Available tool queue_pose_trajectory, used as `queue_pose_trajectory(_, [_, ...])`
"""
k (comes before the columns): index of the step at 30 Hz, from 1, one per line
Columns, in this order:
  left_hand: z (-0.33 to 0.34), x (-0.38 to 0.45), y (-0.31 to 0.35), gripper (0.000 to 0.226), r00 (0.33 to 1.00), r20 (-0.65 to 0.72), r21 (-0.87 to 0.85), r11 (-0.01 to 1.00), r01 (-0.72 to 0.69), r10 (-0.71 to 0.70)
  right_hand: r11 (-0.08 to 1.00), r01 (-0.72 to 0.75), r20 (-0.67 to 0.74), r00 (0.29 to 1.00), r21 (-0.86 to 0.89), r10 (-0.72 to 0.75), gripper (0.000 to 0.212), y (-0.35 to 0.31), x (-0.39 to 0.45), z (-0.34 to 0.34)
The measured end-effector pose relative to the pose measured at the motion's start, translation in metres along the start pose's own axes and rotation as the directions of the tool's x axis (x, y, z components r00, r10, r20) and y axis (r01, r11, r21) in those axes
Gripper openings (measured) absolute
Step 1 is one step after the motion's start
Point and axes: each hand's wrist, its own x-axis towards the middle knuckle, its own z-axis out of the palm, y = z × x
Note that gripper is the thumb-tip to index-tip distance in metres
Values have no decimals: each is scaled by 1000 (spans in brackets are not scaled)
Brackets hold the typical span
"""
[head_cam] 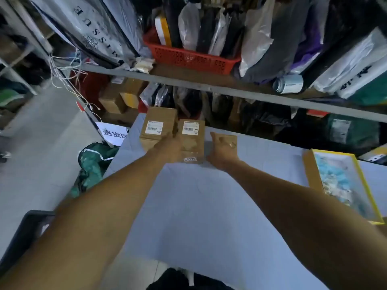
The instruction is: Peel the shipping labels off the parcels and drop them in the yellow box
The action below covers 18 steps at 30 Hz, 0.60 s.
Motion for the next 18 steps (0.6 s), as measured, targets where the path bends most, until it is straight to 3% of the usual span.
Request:
queue_pose_trajectory(2, [6, 9, 1, 99, 1000, 8, -23, 999, -30, 30, 998, 36, -17, 999, 51, -35, 82, -4, 13, 8])
queue_pose_trajectory(6, [30, 36, -4, 118, 989, -11, -43, 988, -147, 147, 999, -6, 69, 998, 50, 3, 113, 3, 59, 42])
queue_pose_trajectory(10, [53, 61, -21, 132, 982, -12, -183, 965, -187, 188, 1000, -19, 98, 995, 11, 18, 128, 9, 97, 74])
queue_pose_trajectory(13, [63, 70, -27, 143, 981, -59, -328, 925, -194, 185, 996, -54, 142, 989, 65, 44, 134, 7, 111, 86])
queue_pose_trajectory(18, [64, 74, -25, 137, 978, -199, -551, 817, -168, 67, 981, -49, 33, 999, 188, 43, 125, 3, 117, 96])
